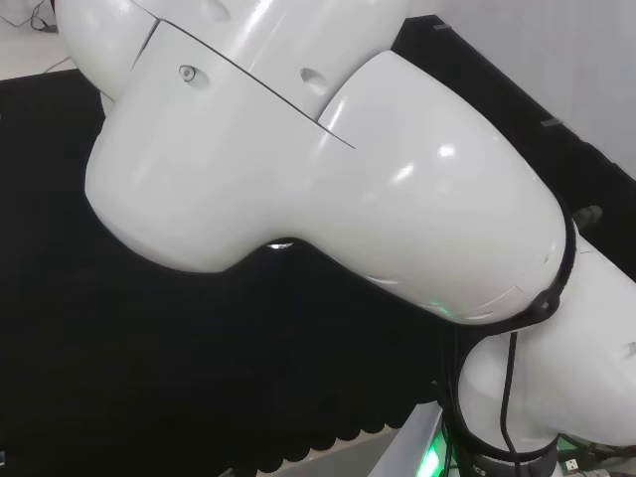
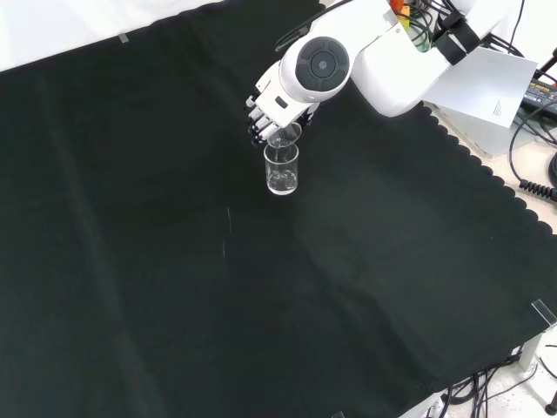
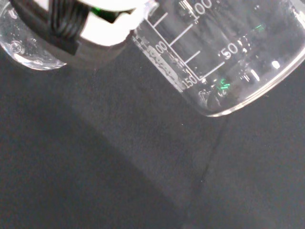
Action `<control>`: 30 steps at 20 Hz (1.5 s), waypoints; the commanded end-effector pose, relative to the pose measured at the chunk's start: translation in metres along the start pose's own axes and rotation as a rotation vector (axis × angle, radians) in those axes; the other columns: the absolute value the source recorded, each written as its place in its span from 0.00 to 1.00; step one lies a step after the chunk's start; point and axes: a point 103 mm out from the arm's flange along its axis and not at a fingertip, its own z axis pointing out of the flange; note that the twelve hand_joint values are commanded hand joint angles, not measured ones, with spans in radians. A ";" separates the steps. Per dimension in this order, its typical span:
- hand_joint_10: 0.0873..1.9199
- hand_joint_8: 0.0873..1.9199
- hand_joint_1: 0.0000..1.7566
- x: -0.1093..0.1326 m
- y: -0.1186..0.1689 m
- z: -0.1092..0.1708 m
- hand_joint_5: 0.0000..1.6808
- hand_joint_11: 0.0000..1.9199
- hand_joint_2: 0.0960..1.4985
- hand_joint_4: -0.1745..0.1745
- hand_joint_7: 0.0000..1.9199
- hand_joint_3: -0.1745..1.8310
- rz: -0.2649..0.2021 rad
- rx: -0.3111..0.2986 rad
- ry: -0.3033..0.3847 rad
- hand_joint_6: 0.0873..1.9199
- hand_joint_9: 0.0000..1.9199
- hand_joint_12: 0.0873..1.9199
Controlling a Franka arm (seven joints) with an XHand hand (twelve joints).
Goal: Pour the water from the handheld beaker into the one on the table.
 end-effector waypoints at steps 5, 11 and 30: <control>0.32 0.14 0.75 0.000 0.001 -0.003 0.78 0.70 0.67 0.19 0.77 0.00 0.003 0.006 -0.008 0.15 0.82 0.34; 0.32 0.14 0.75 -0.001 -0.001 -0.004 0.78 0.70 0.67 0.20 0.77 0.00 0.006 -0.003 0.018 0.15 0.82 0.34; 0.32 0.14 0.74 -0.049 -0.018 0.023 0.78 0.70 0.67 0.21 0.77 0.00 0.072 -0.281 0.538 0.16 0.82 0.34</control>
